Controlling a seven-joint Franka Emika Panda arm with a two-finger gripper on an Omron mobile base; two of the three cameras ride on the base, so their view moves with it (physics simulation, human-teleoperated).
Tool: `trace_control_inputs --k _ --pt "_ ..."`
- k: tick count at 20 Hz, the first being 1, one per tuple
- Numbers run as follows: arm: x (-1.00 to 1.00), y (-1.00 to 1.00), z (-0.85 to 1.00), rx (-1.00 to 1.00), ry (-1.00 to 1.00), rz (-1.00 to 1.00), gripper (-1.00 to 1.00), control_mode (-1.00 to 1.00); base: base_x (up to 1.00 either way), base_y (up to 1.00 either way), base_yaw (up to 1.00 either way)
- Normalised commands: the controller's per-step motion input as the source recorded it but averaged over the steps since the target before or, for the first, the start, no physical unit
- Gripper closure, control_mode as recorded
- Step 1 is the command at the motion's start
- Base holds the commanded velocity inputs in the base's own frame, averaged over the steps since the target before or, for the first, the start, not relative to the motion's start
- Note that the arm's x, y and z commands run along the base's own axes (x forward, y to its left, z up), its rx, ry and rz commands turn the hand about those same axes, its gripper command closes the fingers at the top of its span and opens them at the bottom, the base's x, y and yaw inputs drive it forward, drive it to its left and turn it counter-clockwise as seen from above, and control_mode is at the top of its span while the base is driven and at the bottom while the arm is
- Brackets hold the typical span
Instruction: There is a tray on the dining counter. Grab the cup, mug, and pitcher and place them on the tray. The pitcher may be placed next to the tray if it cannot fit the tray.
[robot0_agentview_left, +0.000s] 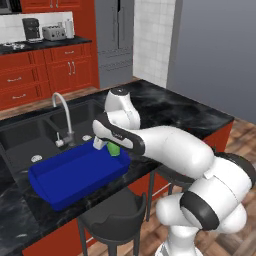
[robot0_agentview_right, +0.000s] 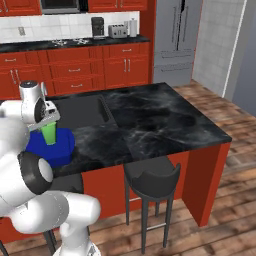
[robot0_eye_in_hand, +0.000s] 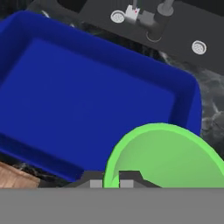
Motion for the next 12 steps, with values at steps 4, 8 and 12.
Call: trace_control_inputs --k 4,8,12 --pt "0.59 0.21 -0.2 0.0 0.0 0.03 1.0 -1.0 0.0 0.0 0.0" --pt "0.29 0.31 -0.25 0.0 0.0 0.01 1.0 -1.0 0.0 0.0 0.0" --pt "0.05 0.26 -0.31 0.0 0.0 0.0 1.0 -1.0 0.0 0.0 0.0"
